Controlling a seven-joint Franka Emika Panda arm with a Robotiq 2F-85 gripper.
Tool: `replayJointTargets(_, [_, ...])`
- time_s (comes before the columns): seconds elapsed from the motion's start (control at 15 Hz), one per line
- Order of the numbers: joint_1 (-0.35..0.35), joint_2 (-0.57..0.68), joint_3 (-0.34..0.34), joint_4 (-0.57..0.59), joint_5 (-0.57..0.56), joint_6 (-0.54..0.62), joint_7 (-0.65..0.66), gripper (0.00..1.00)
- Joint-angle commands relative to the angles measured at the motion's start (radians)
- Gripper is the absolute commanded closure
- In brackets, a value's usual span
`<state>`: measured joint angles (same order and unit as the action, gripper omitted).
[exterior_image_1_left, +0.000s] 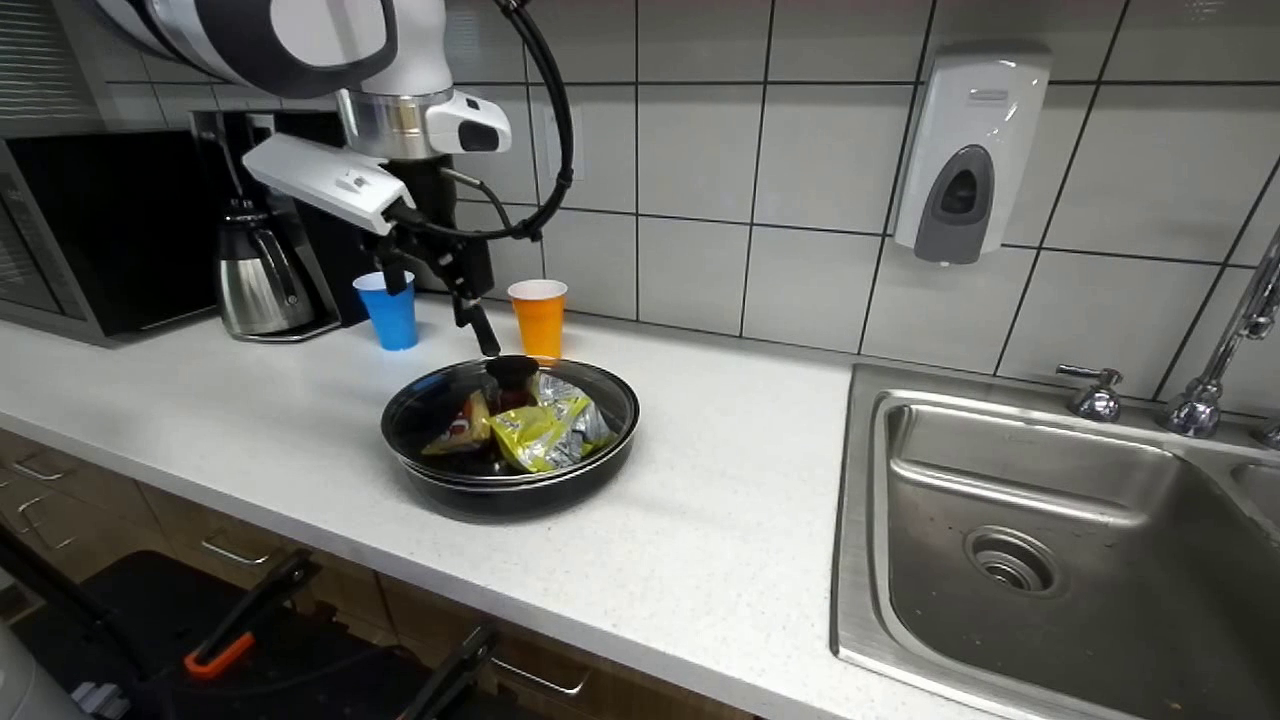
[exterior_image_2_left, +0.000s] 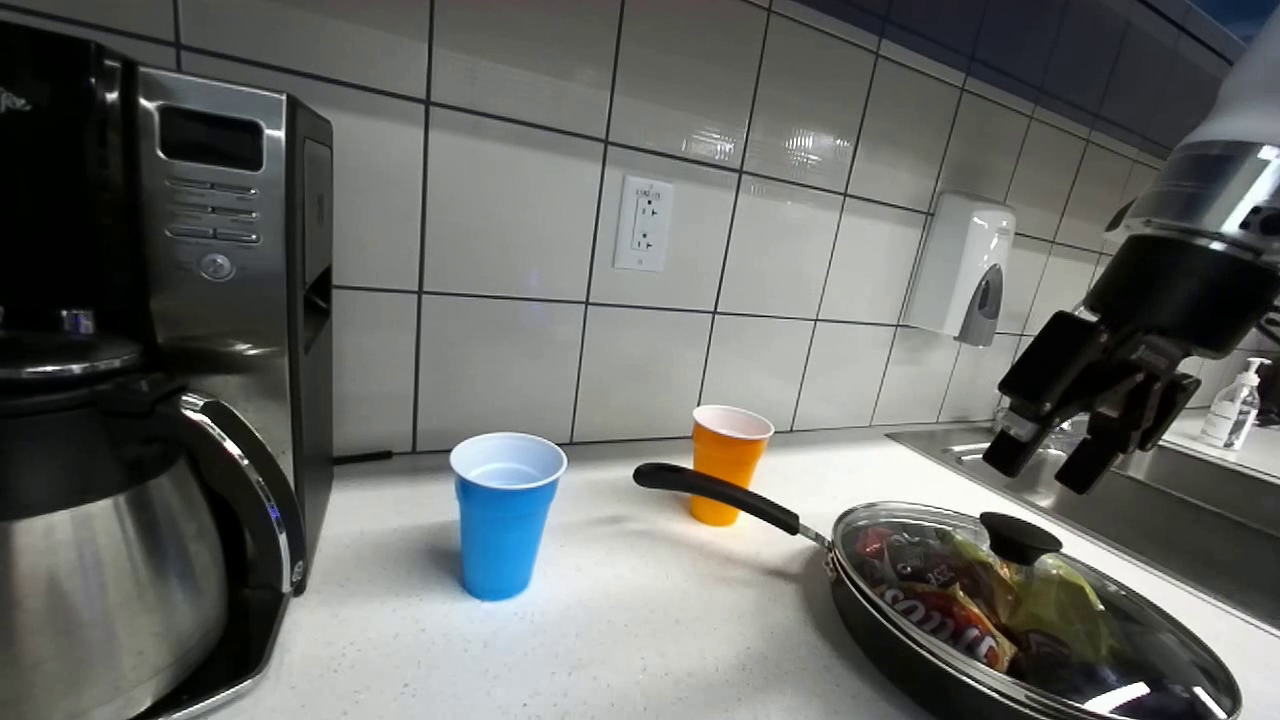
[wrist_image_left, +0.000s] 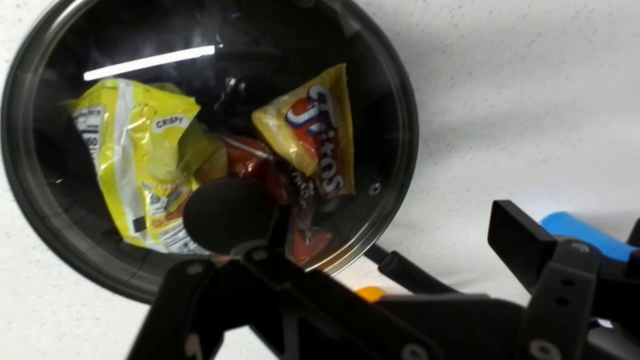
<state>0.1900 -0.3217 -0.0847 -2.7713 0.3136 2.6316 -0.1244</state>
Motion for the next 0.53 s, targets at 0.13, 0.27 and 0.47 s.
replayJointTargets(0.13, [-0.017,-0.058,-0.039,-0.003,0.042,-0.213,-0.121,0.00])
replayJointTargets(0.27, [-0.043,-0.052,-0.036,-0.002,0.019,-0.249,-0.113,0.00])
replayJointTargets(0.47, [-0.092,-0.041,-0.009,0.001,-0.067,-0.240,-0.074,0.00])
